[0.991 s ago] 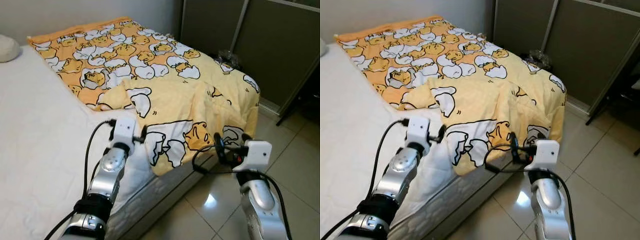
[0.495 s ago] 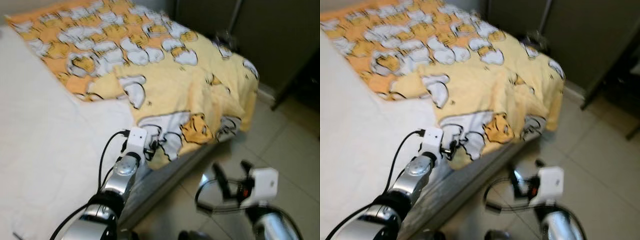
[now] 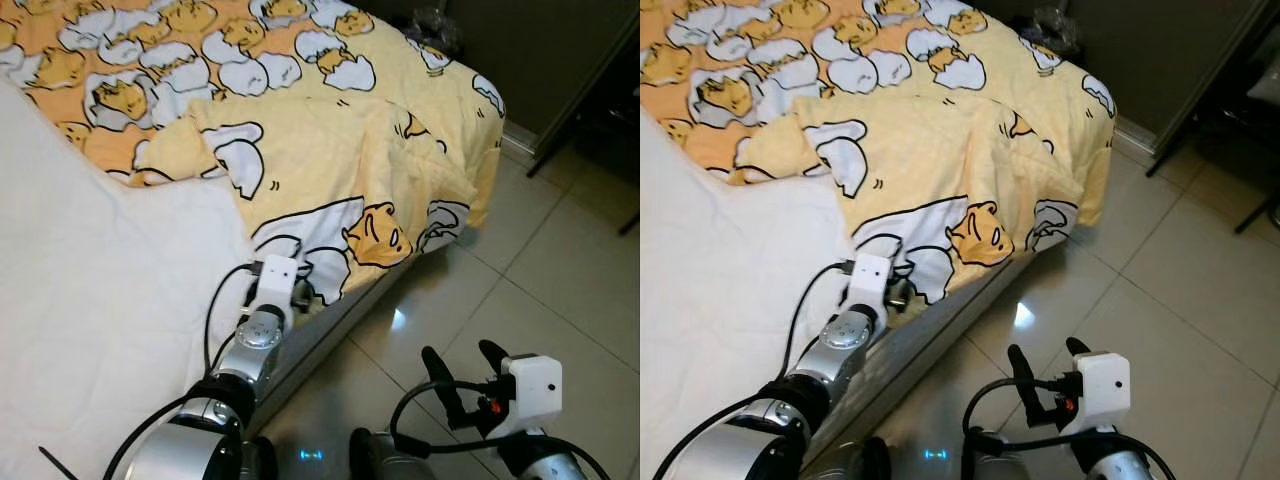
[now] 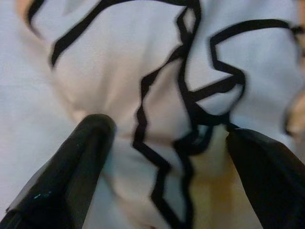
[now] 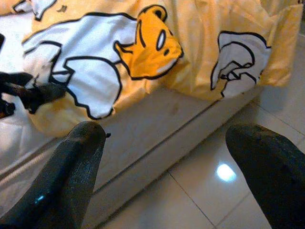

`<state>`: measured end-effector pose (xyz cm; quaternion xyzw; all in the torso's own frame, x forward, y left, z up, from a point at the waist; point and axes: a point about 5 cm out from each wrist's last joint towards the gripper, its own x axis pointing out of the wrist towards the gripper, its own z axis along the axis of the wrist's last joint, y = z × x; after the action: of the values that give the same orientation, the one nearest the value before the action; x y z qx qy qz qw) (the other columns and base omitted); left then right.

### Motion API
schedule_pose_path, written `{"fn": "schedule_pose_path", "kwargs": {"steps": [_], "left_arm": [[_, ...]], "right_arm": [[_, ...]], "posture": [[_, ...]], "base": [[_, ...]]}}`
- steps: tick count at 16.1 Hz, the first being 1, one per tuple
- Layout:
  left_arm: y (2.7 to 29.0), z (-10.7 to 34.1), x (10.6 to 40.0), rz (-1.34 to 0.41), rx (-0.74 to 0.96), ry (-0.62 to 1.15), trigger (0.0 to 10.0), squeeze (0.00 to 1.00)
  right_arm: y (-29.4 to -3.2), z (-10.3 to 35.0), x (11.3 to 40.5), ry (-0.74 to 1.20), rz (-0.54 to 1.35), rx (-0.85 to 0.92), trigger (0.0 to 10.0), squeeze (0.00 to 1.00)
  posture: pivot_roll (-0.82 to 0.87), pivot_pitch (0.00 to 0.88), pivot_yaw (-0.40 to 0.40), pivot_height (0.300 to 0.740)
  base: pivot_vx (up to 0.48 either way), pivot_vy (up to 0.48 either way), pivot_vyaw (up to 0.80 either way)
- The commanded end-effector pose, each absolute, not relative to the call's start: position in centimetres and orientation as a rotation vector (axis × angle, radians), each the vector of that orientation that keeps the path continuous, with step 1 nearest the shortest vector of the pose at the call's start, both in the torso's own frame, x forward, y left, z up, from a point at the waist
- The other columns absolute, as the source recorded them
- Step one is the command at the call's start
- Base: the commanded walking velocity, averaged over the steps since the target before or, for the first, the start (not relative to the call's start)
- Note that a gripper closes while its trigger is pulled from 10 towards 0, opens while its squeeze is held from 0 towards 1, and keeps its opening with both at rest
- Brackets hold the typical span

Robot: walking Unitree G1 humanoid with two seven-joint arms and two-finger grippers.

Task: Clean up the room

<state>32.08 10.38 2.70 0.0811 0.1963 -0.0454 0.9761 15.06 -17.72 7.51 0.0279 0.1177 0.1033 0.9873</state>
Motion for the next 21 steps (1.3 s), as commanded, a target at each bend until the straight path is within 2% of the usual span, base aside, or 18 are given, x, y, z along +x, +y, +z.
{"fn": "schedule_pose_path", "kwargs": {"steps": [1, 6, 7, 11, 12, 15, 21], "left_arm": [[11.1, 1.7, 31.4, -0.026, 0.197, 0.447, 10.0, 0.00], [10.5, 0.5, 30.1, -0.015, 0.174, 0.483, 10.0, 0.00], [10.2, -0.6, 29.1, -0.061, 0.167, 0.527, 0.0, 0.00], [9.3, -2.7, 26.9, -0.132, 0.046, 0.662, 0.0, 0.00], [8.6, -2.4, 27.1, -0.151, -0.110, 0.653, 0.0, 0.00], [7.8, -1.0, 28.3, -0.179, -0.317, 0.587, 0.0, 0.00], [6.7, -0.7, 28.5, -0.216, -0.490, 0.598, 0.0, 0.00]], "right_arm": [[-17.9, 7.4, 14.5, 0.264, 0.203, 0.062, 10.0, 0.00], [-18.0, 7.2, 14.6, 0.290, 0.214, 0.057, 10.0, 0.00], [-18.0, 7.1, 14.7, 0.296, 0.221, 0.053, 10.0, 0.00], [-18.1, 6.9, 15.0, 0.307, 0.226, 0.048, 10.0, 0.00], [-18.1, 6.9, 15.2, 0.307, 0.232, 0.045, 10.0, 0.00], [-18.2, 6.9, 15.5, 0.306, 0.232, 0.040, 10.0, 0.00], [-18.1, 6.7, 15.6, 0.314, 0.223, 0.047, 10.0, 0.00]], "posture": [[-0.31, 0.239, 0.002, 0.740], [-0.30, 0.214, -0.009, 0.740], [-0.29, 0.201, -0.014, 0.740], [-0.29, 0.179, -0.024, 0.740], [-0.29, 0.172, -0.028, 0.740], [-0.29, 0.171, -0.026, 0.740], [-0.29, 0.182, -0.022, 0.740]], "base": [[0.000, 0.000, 0.00], [0.000, 0.000, 0.00], [0.000, 0.000, 0.00], [0.000, 0.000, 0.00], [0.000, 0.000, 0.00], [0.000, 0.000, 0.00], [0.000, 0.000, 0.00]]}}
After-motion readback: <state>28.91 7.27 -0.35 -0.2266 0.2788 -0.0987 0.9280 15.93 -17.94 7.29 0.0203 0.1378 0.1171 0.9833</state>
